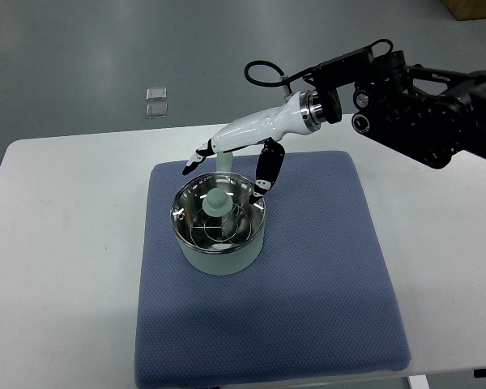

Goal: Open lid and place right of pot
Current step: 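Lower the right hand onto the lid's pale green knob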

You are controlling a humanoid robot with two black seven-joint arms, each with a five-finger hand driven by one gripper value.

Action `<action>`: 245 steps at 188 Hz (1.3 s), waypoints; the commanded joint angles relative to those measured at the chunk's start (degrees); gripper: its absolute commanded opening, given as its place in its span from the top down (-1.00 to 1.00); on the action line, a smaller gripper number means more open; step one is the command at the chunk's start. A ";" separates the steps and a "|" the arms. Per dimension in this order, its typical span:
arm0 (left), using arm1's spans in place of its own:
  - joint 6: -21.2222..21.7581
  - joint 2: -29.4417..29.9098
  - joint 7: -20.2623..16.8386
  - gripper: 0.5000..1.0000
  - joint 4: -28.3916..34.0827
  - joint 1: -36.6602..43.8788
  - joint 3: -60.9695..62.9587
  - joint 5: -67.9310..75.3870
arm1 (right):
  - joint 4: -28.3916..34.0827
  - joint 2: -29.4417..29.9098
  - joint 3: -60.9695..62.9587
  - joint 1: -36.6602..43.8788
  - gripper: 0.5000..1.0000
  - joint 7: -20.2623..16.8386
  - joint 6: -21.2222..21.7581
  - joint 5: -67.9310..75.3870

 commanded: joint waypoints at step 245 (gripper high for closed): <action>-0.09 0.00 -0.20 -1.00 -0.08 0.04 0.00 -0.08 | -3.18 4.08 -3.67 -1.39 -0.33 -2.67 -6.43 0.11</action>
